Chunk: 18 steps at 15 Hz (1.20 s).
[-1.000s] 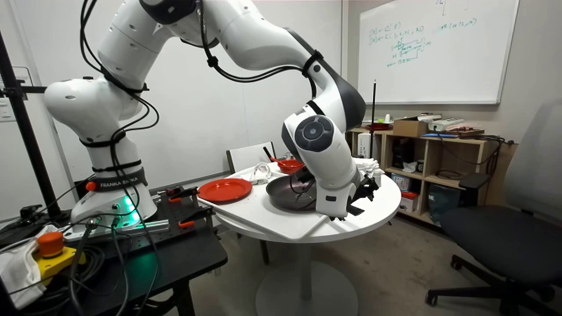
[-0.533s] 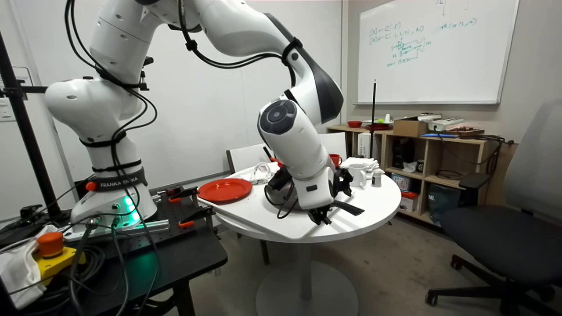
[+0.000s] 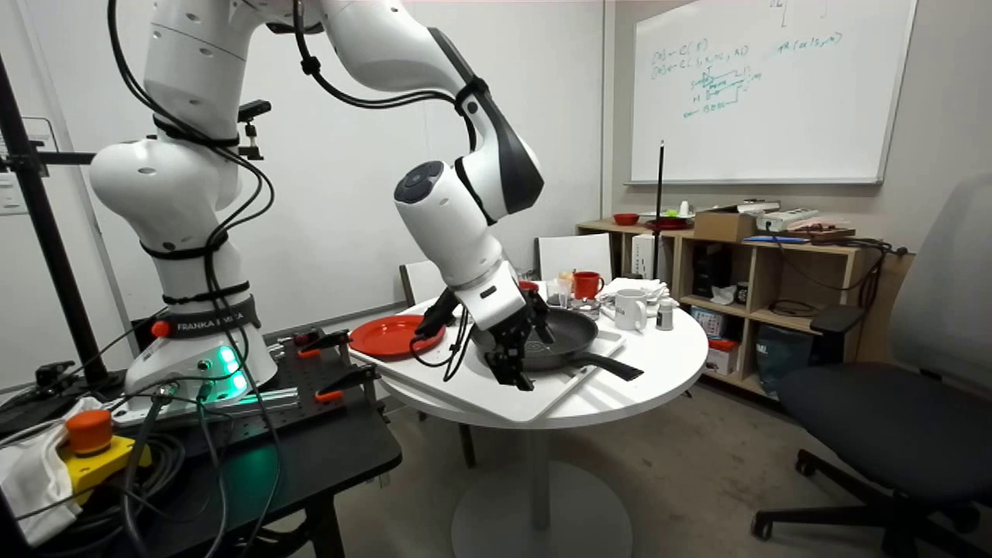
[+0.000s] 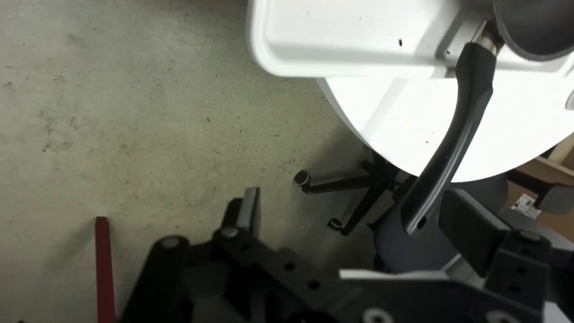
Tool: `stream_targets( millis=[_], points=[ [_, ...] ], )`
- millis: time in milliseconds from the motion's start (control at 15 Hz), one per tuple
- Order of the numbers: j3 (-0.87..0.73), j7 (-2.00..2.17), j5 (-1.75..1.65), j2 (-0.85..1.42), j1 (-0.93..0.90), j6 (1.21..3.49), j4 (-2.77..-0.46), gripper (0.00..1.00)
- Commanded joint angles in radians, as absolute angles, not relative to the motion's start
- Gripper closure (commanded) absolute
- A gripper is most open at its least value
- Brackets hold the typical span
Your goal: Twist the pan handle 90 degrees
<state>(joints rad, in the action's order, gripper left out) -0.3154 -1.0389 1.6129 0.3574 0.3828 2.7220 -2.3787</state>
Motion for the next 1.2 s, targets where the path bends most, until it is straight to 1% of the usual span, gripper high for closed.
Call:
stream_targets(
  millis=[0,333,733,933,1000,1133],
  points=[
    [-0.299,-1.309,1.756,0.208,0.311,2.855,-2.522,0.0],
    [-0.311,-1.678,1.954,0.061,0.191,3.0,-2.636,0.0],
    [-0.279,-2.106,2.136,-0.041,0.11,3.125,-2.738,0.0],
    [-0.247,-2.231,2.154,-0.058,0.089,3.133,-2.783,0.0],
    [-0.262,-2.138,2.12,-0.009,0.106,3.104,-2.747,0.0],
    [-0.25,-2.181,2.13,-0.019,0.097,3.106,-2.766,0.0]
  ],
)
